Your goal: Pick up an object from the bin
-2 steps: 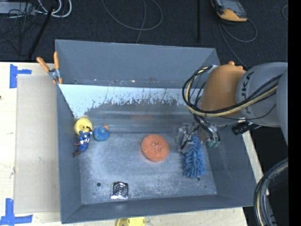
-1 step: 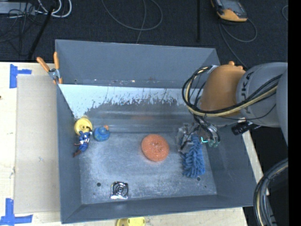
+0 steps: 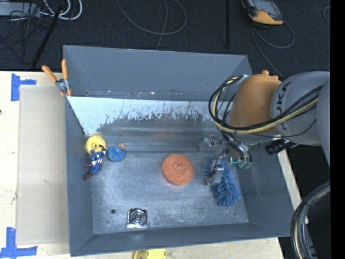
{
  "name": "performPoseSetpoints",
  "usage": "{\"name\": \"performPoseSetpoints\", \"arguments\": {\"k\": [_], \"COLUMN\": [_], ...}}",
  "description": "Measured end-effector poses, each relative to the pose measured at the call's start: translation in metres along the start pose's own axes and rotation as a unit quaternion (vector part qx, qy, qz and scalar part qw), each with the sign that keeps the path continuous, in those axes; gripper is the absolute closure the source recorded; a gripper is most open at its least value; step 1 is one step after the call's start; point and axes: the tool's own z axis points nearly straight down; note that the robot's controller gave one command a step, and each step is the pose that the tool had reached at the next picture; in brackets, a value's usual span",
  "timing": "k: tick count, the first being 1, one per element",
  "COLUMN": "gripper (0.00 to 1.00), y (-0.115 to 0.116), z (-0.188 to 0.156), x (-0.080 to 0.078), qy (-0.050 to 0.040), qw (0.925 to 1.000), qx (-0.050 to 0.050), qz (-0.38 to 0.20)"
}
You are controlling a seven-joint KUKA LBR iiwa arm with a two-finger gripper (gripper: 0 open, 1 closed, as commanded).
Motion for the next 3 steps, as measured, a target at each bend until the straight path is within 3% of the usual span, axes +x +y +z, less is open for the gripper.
{"name": "performPoseSetpoints", "arguments": {"k": [1, 2, 3], "gripper": [0.0, 0.0, 0.0], "y": [0.041, 0.078, 0.077], "z": [-0.001, 0.0, 0.0], "x": [0.009, 0.0, -0.004], "qy": [0.0014, 0.0005, -0.0002], "qw": [0.9998, 0.9985, 0.998], "qx": [0.001, -0.002, -0.001], "qz": [-0.018, -0.054, -0.064]}}
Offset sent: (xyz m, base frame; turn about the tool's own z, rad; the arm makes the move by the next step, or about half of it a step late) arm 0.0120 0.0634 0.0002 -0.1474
